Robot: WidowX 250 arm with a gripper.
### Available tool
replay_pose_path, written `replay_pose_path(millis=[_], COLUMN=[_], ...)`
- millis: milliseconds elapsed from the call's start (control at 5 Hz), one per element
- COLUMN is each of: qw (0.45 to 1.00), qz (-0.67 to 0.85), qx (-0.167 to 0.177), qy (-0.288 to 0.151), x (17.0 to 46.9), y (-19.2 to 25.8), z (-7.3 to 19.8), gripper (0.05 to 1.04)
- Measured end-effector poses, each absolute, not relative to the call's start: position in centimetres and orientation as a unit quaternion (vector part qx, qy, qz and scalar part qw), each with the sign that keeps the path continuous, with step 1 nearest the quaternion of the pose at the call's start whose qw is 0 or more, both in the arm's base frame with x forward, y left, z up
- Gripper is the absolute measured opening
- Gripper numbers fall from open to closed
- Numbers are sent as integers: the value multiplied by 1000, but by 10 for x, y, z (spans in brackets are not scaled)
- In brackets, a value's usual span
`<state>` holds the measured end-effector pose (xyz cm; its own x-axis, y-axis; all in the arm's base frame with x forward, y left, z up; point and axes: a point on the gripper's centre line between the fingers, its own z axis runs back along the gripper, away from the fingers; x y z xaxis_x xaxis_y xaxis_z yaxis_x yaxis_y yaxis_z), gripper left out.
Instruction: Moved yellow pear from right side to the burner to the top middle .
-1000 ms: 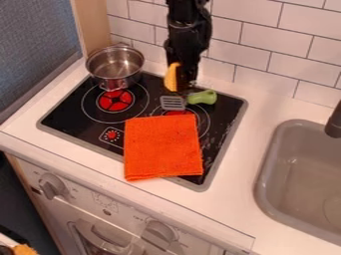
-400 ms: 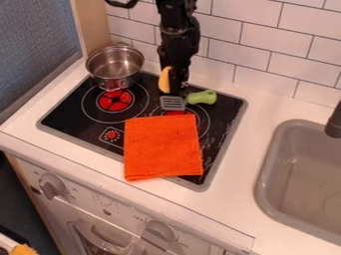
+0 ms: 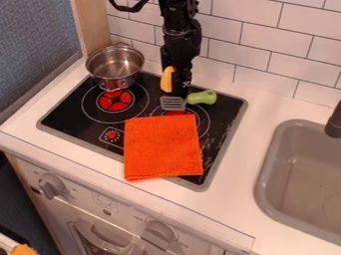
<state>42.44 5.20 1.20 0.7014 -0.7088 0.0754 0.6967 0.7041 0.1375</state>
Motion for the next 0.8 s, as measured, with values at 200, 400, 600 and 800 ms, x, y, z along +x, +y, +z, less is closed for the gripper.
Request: replay_pose_path(millis=[200, 400, 600, 800], qw=[926, 927, 927, 927], qz=[-370, -369, -369, -369], qx=[48, 44, 43, 39], qy=[-56, -48, -50, -54], x=[422, 419, 418, 417], y=[53, 52, 51, 49], z=[10, 9, 12, 17], gripper=[1000, 1000, 1000, 1001])
